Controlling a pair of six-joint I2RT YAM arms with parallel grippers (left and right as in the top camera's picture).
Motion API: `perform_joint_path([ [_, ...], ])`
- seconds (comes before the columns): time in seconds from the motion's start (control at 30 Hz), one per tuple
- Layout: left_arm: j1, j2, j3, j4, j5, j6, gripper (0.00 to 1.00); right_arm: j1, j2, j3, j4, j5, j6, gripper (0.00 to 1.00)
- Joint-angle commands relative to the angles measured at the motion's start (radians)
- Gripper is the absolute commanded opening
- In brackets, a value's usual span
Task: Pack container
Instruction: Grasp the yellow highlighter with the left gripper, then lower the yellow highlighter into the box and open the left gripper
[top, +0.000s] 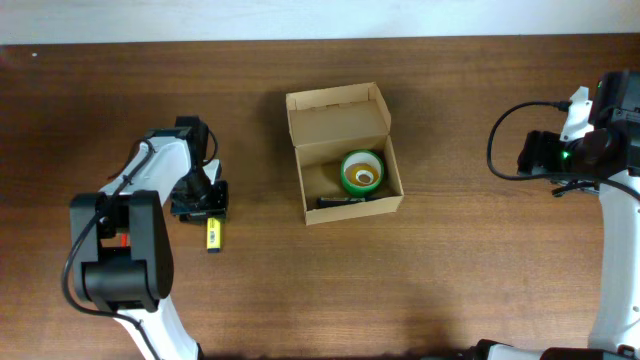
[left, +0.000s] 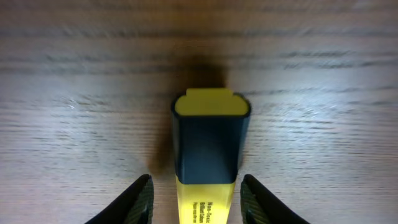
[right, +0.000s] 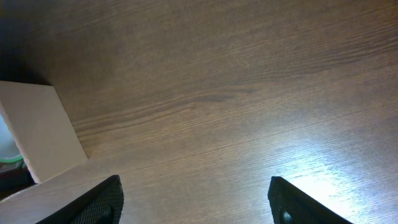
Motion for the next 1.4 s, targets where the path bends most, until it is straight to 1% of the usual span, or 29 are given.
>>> perform_joint_path([
  [0.0,0.002,0.012,-0.05,0.019,0.001,-0.012,0.3,-0.006,0.0,-0.005,0.003,0.013,-0.006,0.75],
  [0.03,0.002,0.012,-0.066,0.025,0.001,-0.013,0.24,-0.006,0.0,-0.005,0.003,0.013,-0.006,0.75],
  [0.23,0.002,0.012,-0.083,0.039,0.001,-0.012,0.02,-0.006,0.0,-0.005,0.005,0.012,-0.006,0.75],
  [0.3,-0.004,0.011,-0.073,0.031,0.001,0.005,0.02,-0.006,0.0,-0.005,0.005,0.013,-0.006,0.75],
  [0.37,-0.023,0.008,-0.005,-0.02,-0.013,0.032,0.02,-0.006,0.0,-0.005,0.006,0.013,-0.006,0.75],
  [0.47,-0.06,-0.011,0.181,-0.115,-0.108,0.091,0.02,-0.006,0.0,-0.005,0.006,0.013,-0.006,0.75],
  [0.57,-0.082,-0.011,0.375,-0.192,-0.109,0.126,0.02,-0.006,0.0,-0.005,0.01,0.013,-0.006,0.75],
  [0.63,-0.093,-0.011,0.505,-0.262,-0.108,0.2,0.02,-0.006,0.0,-0.005,0.01,0.012,-0.006,0.75],
  [0.67,-0.106,-0.011,0.573,-0.299,-0.105,0.259,0.02,-0.006,0.0,-0.005,0.01,0.012,-0.006,0.75],
  [0.73,-0.15,-0.011,0.705,-0.366,-0.105,0.413,0.02,-0.006,0.0,-0.005,0.012,0.012,-0.006,0.75],
  [0.77,-0.177,-0.011,0.763,-0.378,-0.106,0.457,0.01,-0.006,0.0,-0.005,0.013,0.012,-0.006,0.75],
  [0.83,-0.216,-0.01,0.835,-0.372,-0.101,0.474,0.01,-0.006,0.0,-0.005,0.013,0.012,-0.006,0.75],
  [0.93,-0.268,-0.01,0.898,-0.396,-0.034,0.558,0.01,-0.006,0.0,-0.005,0.013,0.011,-0.006,0.75],
  [1.07,-0.348,-0.008,0.9,-0.449,0.019,0.652,0.01,-0.006,0.0,-0.005,0.013,-0.007,-0.006,0.75],
  [1.23,-0.497,0.047,0.9,-0.463,0.009,0.697,0.02,-0.006,0.0,-0.005,0.013,-0.011,-0.006,0.75],
  [1.37,-0.621,0.164,0.9,-0.485,-0.074,0.721,0.01,-0.006,0.0,-0.005,0.01,-0.015,-0.006,0.75],
])
